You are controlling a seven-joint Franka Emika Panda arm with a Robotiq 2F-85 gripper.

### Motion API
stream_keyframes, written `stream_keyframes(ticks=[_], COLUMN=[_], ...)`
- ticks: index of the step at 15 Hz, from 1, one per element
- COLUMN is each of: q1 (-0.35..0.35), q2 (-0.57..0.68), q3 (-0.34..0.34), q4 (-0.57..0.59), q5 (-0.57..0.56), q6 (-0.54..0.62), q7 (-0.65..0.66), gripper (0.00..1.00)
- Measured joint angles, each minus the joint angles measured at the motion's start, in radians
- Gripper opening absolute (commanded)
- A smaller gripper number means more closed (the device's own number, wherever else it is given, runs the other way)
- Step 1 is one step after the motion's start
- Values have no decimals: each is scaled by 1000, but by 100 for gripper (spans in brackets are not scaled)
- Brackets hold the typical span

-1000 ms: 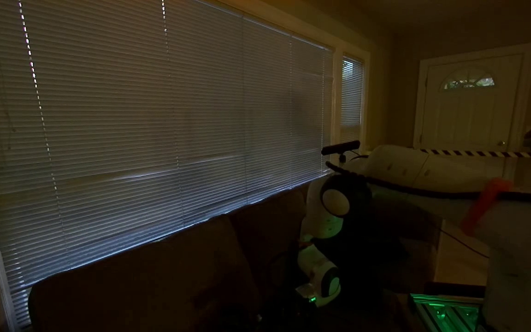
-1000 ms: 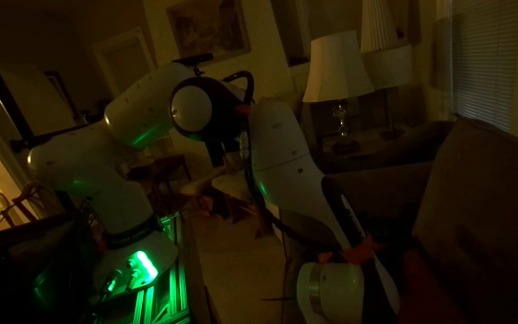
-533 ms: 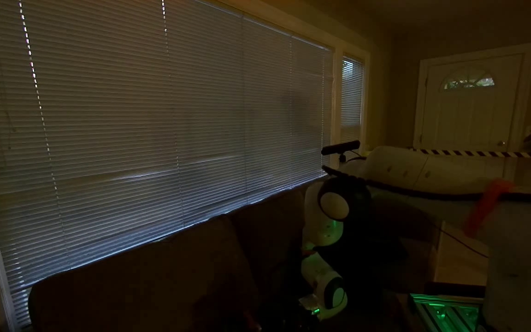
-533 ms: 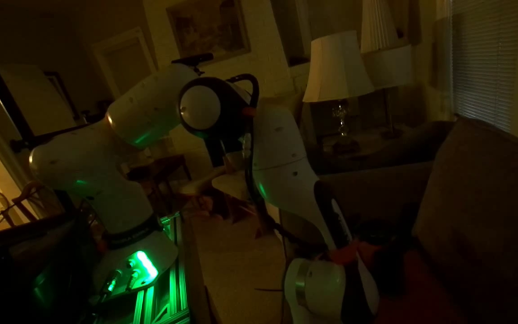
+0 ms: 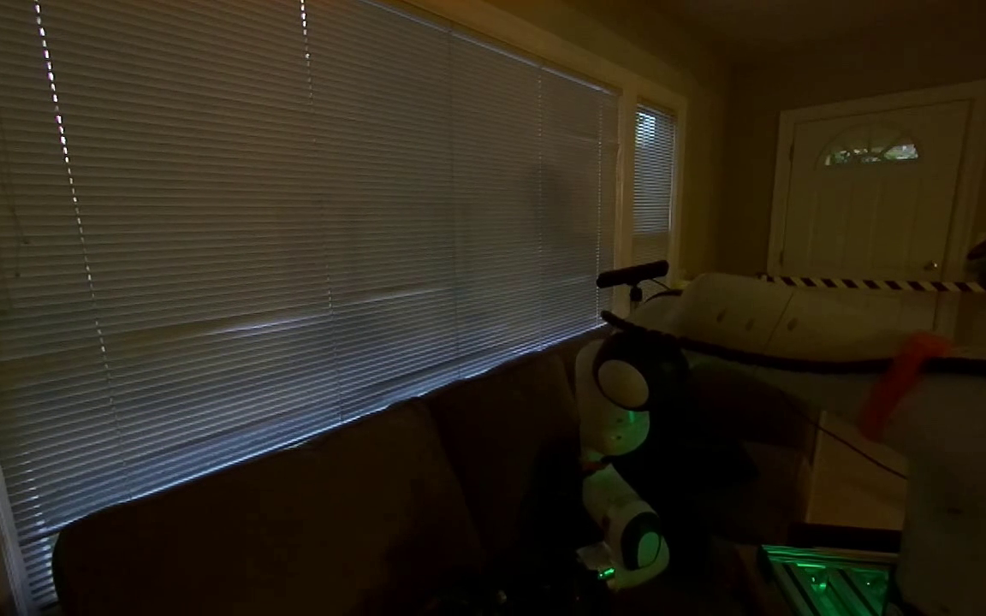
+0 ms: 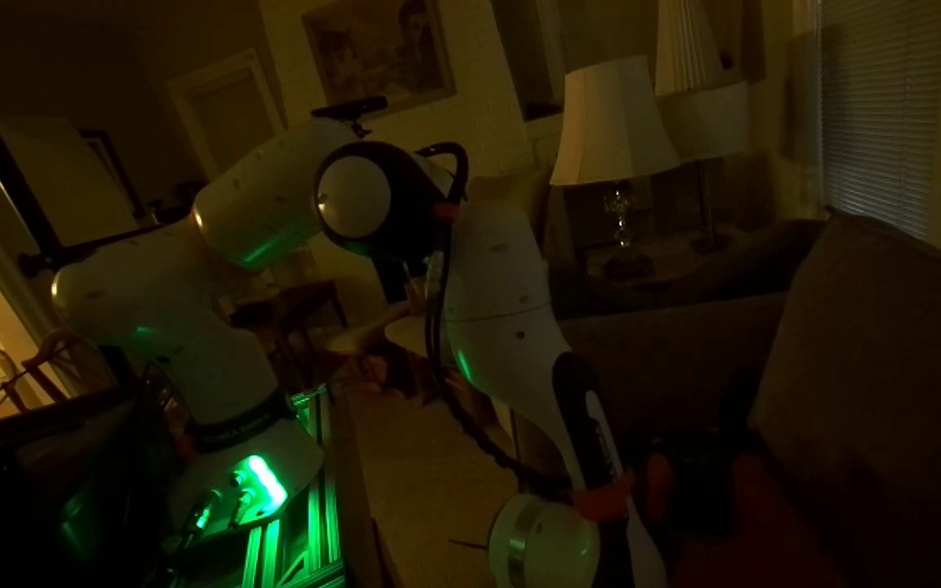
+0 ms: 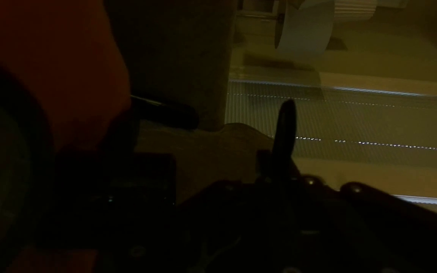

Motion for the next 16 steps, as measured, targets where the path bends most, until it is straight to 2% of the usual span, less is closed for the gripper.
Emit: stream_keyframes(ticks=[6,12,16], q1=[47,163,202], q2=[-20,-97,-133], q3=[-25,-29,-29], q4=[-3,-4,-5], q5=[22,51,54], q6=[49,262,358], q7=[-13,-12,-12], gripper=[1,1,1])
